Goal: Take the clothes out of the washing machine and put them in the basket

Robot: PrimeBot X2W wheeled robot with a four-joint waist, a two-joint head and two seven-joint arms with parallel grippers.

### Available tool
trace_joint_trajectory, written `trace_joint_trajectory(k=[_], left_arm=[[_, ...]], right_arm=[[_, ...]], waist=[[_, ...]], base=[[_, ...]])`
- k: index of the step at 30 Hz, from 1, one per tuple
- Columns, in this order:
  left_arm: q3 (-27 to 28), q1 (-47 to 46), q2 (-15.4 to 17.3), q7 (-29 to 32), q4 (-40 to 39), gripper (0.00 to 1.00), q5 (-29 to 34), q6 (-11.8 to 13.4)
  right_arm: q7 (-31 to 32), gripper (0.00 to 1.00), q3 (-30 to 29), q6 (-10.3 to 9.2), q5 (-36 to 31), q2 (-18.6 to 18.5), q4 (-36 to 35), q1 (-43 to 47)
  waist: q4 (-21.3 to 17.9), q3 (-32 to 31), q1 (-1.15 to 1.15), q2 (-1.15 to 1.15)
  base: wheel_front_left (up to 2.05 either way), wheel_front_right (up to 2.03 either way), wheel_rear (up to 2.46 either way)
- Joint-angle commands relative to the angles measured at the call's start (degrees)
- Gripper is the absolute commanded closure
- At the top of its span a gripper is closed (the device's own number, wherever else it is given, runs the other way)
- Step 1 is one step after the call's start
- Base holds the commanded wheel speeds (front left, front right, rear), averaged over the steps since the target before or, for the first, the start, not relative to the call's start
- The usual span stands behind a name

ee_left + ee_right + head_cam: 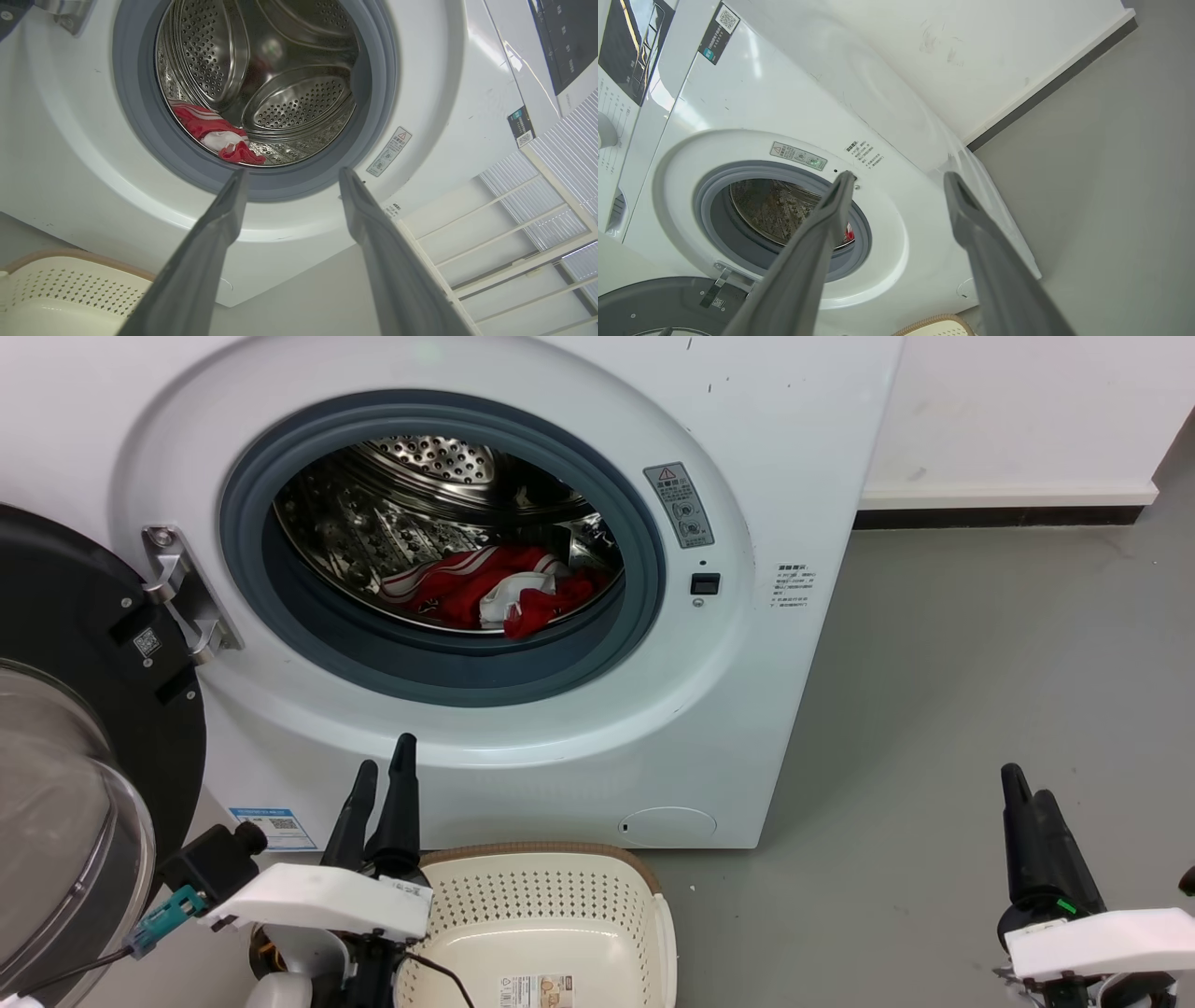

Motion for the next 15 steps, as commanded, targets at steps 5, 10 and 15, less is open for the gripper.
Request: trace_joint_trajectory(k=[5,10,15], left_arm=[[-1.20,-1.74,0.13,-1.40,-1.04,0.00,6.56,1.03],[-1.91,-1.74,0.13,-2.30,-0.83,0.00,10.86,1.89],[-2.87,-2.03,0.13,-3.42,-0.82,0.00,16.54,2.87]], right_arm=[[-0.77,0.00,0.00,0.00,-6.14,-0.03,-1.97,0.57],[-0.70,0.00,-0.02,0.00,-10.19,-0.02,-2.81,1.18],[-0.87,0.00,0.06,0.00,-15.36,-0.02,-3.91,1.89]], waist=[[0.15,-0.02,0.00,0.00],[0.33,0.05,0.00,0.00],[0.53,0.23,0.00,0.00]], base=[[0.00,0.00,0.00],[0.00,0.00,0.00],[0.00,0.00,0.00]])
